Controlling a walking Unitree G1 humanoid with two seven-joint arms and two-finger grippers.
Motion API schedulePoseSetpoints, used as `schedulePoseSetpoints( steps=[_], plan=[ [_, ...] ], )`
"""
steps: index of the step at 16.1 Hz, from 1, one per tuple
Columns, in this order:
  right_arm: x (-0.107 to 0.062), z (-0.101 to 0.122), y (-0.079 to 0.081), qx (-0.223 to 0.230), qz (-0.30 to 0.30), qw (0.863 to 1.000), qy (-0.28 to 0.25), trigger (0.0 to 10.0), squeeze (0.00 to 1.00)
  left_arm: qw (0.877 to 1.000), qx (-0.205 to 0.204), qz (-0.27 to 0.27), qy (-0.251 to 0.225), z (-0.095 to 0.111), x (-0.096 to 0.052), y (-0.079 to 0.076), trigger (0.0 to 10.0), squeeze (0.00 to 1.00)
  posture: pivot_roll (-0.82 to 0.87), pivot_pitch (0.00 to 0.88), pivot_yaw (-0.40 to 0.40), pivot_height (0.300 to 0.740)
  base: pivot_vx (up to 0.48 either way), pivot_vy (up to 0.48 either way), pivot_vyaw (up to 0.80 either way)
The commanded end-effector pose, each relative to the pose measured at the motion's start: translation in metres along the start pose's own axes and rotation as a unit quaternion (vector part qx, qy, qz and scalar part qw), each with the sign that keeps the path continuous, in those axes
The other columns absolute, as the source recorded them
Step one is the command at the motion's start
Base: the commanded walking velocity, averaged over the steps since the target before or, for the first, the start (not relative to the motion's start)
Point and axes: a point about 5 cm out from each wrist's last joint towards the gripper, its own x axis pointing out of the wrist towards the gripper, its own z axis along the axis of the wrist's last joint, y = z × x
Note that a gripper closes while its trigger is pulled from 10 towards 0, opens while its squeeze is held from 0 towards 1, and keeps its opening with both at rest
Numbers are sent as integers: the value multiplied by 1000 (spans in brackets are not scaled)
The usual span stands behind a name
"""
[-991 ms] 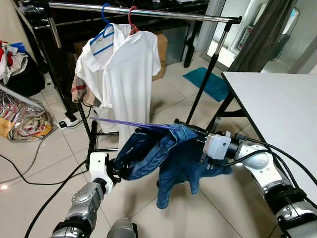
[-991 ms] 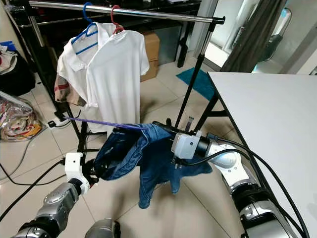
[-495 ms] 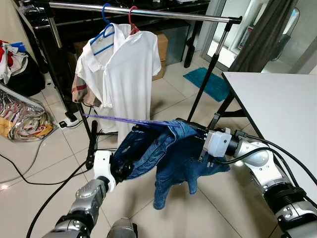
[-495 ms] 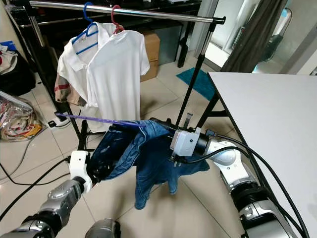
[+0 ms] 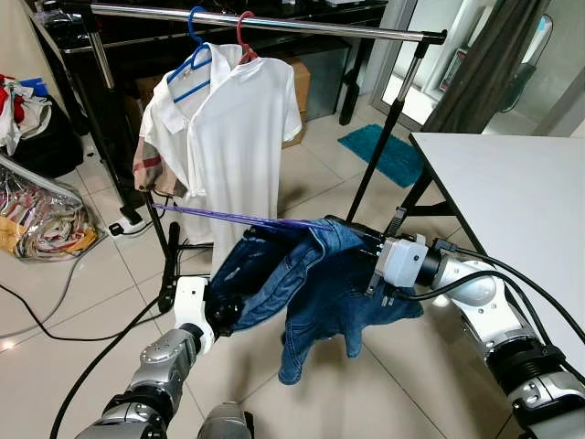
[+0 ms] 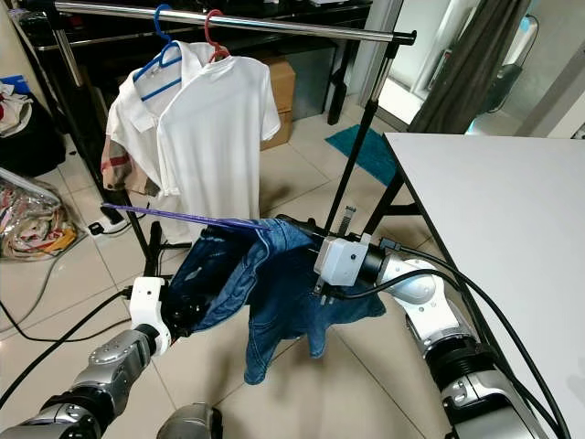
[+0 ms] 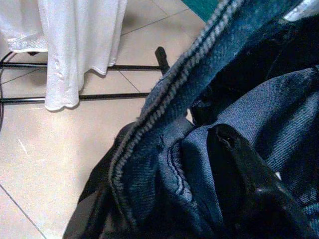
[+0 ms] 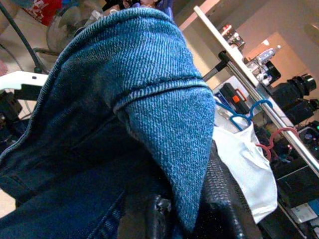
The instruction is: Hang hanger
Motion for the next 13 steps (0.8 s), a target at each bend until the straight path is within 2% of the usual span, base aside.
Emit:
schedulePoseSetpoints(
  steps=[1,7,10,13],
  plan=[
    [-3,3,-11,-6,-27,1000,-9,10000,0,1000,7,-10,-3,2,1,-2,0,0,271,0,-46,740,0,0,0],
    [-5,2,-10,-4,-30,1000,-1,10000,0,999,34,-26,-13,4,1,-6,0,0,271,0,-48,740,0,0,0],
    [-7,-1,-11,-1,-33,999,8,10000,0,999,28,-28,-18,3,1,-6,0,0,269,0,-48,740,0,0,0],
    [-14,-15,-11,5,-52,997,55,10000,0,998,39,-29,-33,7,1,-8,0,0,270,0,-49,740,0,0,0]
  ],
)
